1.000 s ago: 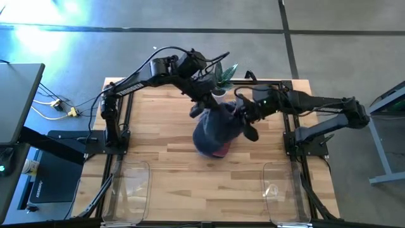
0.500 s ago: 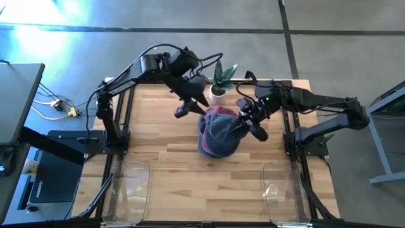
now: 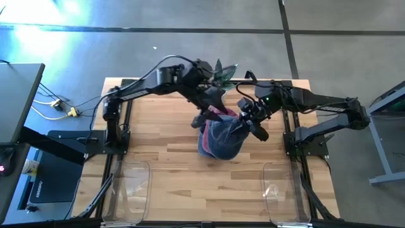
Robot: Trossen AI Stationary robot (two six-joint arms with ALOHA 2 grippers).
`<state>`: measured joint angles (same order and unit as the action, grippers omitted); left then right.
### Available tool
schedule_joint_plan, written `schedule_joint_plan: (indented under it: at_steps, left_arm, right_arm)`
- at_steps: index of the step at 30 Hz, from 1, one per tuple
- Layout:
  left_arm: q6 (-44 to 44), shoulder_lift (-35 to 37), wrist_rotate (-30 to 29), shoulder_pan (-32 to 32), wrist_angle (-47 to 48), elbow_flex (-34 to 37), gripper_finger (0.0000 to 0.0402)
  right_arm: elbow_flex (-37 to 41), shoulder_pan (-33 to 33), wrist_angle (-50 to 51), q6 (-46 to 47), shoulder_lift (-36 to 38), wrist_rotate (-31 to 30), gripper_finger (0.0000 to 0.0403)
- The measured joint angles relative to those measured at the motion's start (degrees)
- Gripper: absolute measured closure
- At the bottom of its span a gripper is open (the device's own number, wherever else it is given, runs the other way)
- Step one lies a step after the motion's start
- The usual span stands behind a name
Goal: Pick & Place hat
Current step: Put the blue cap into the right transparent bin
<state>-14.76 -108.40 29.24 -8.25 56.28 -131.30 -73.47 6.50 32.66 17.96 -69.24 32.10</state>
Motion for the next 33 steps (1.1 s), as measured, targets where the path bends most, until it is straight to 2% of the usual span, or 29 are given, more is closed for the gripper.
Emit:
schedule_joint_plan:
  at_steps: [5, 9, 12, 15, 18, 21, 30, 33]
  left_arm:
    - [-0.54, -1.26, -0.71, 0.46, 0.3, -0.35, 0.0166]
    - [-0.05, -2.68, -6.48, 1.47, -0.12, -0.21, 0.0113]
    - [-0.37, -4.12, -8.81, 2.72, 0.34, -0.23, 0.0098]
    - [-0.03, -5.25, -8.31, 3.96, 0.95, -0.07, 0.0102]
    - [0.01, -6.22, -7.26, 4.96, 1.36, -0.32, 0.013]
    - [0.26, -6.65, -4.72, 5.53, 2.72, -0.05, 0.0179]
    - [0.42, -5.09, 5.22, 5.61, 5.15, -0.27, 0.0383]
    - [0.42, -5.11, 6.7, 5.64, 5.14, -0.25, 0.0387]
  right_arm:
    - [0.0, -0.02, 0.49, 0.02, 1.07, -0.93, 0.04]
    - [0.02, 0.0, 0.58, 0.0, 1.62, -2.12, 0.0399]
    - [0.02, 0.0, 0.57, -0.3, 1.92, -2.14, 0.0401]
    - [0.02, -0.02, 0.66, -0.39, 1.97, -2.1, 0.0399]
    - [0.02, -0.02, 1.34, -0.42, 1.99, -2.08, 0.0399]
    - [0.02, -0.02, 2.56, -0.57, 1.99, -2.07, 0.04]
    - [0.04, -0.15, 5.96, -2.38, 1.97, -0.86, 0.0399]
    - [0.04, -0.51, 5.45, -3.16, 1.97, -1.76, 0.0394]
